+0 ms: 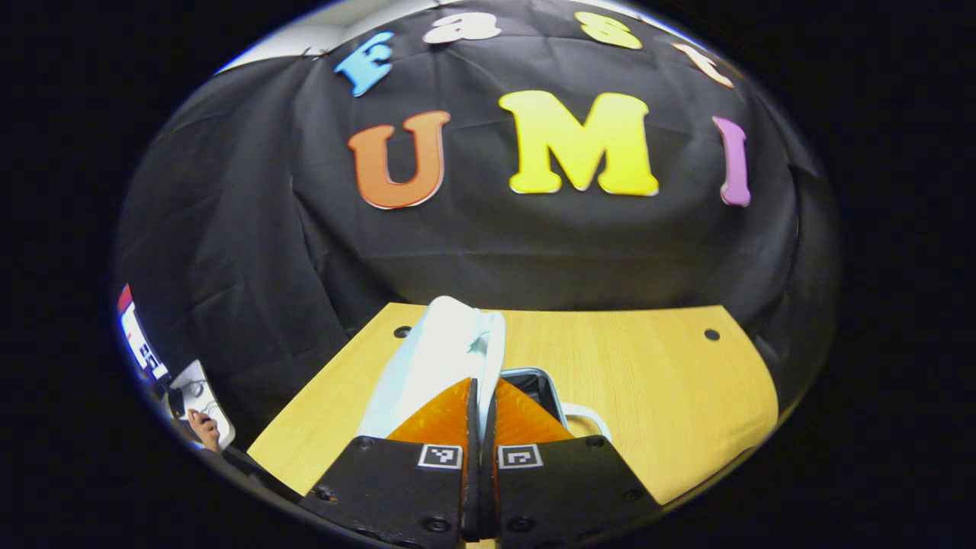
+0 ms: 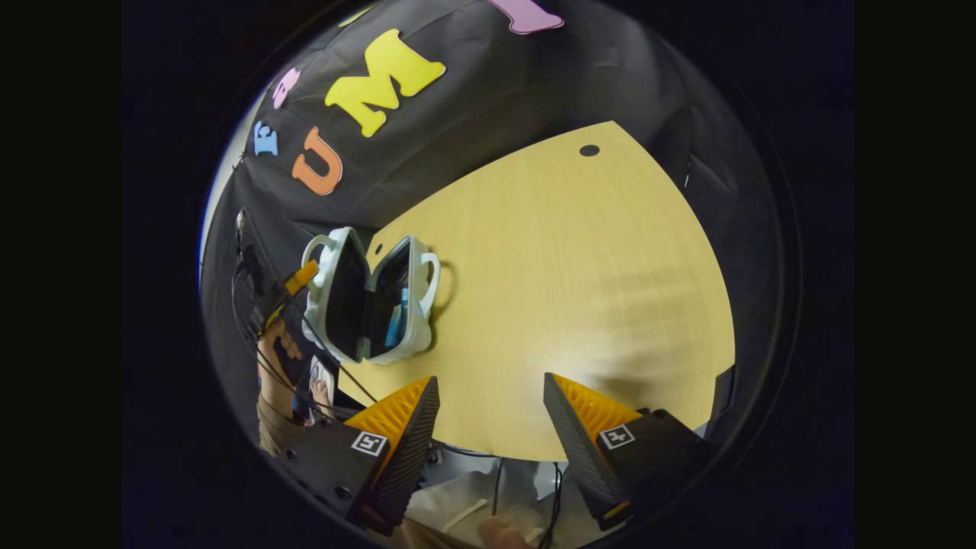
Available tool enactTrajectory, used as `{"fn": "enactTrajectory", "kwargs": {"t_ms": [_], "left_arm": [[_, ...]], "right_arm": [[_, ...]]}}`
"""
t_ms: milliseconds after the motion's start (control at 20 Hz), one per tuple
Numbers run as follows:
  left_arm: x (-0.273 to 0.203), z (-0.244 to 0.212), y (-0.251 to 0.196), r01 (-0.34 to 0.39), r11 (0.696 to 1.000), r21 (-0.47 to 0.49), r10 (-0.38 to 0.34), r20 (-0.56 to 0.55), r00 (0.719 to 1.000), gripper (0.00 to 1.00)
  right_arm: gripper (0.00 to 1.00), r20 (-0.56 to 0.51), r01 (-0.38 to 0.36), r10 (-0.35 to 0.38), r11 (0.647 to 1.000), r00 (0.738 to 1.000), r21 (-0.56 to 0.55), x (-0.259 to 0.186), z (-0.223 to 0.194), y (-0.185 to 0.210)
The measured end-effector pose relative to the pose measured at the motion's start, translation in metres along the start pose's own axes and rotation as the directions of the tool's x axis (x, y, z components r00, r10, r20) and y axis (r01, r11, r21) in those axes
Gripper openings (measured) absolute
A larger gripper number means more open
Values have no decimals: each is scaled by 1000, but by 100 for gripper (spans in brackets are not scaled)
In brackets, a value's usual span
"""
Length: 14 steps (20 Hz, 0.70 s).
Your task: First open the suitcase, pack the skin care products into it, and then close the suitcase.
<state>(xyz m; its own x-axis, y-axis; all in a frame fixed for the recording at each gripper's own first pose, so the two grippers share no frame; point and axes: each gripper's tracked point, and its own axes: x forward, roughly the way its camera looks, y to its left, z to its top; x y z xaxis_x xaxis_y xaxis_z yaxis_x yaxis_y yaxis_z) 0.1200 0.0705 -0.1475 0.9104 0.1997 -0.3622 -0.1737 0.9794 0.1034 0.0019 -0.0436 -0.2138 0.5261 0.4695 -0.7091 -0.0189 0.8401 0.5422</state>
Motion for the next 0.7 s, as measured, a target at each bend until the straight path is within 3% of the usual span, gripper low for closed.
{"fn": "enactTrajectory", "kwargs": {"t_ms": [100, 150, 350, 400, 450, 550, 650, 700], "left_arm": [[12, -22, -33, 32, 998, 58, -30, -36, 999, 3], [18, -36, -47, 44, 995, 86, -39, -57, 998, 3], [43, -78, -78, 67, 976, 205, -44, -112, 993, 3], [47, -87, -82, 81, 972, 222, -53, -131, 990, 3], [52, -93, -84, 91, 968, 235, -57, -145, 988, 3], [55, -101, -87, 105, 962, 251, -64, -165, 984, 3], [59, -104, -84, 107, 966, 237, -64, -179, 982, 3], [58, -101, -84, 114, 970, 217, -76, -175, 982, 3]], "right_arm": [[82, -7, 3, -3, 1000, 1000, 4, 0, -4, -4], [77, -7, 6, -6, 1000, 1000, 5, 0, -5, -5], [82, 22, 28, -28, 1000, 999, 5, -2, 2, -9], [77, 52, 50, -50, 999, 997, -5, -4, 7, -11], [82, 95, 75, -72, 997, 993, -26, -7, 16, -13], [82, 187, 122, -107, 990, 977, -75, -17, 37, -11], [82, 242, 138, -108, 984, 964, -110, -22, 51, 3], [77, 267, 143, -105, 982, 958, -126, -24, 58, 11]]}}
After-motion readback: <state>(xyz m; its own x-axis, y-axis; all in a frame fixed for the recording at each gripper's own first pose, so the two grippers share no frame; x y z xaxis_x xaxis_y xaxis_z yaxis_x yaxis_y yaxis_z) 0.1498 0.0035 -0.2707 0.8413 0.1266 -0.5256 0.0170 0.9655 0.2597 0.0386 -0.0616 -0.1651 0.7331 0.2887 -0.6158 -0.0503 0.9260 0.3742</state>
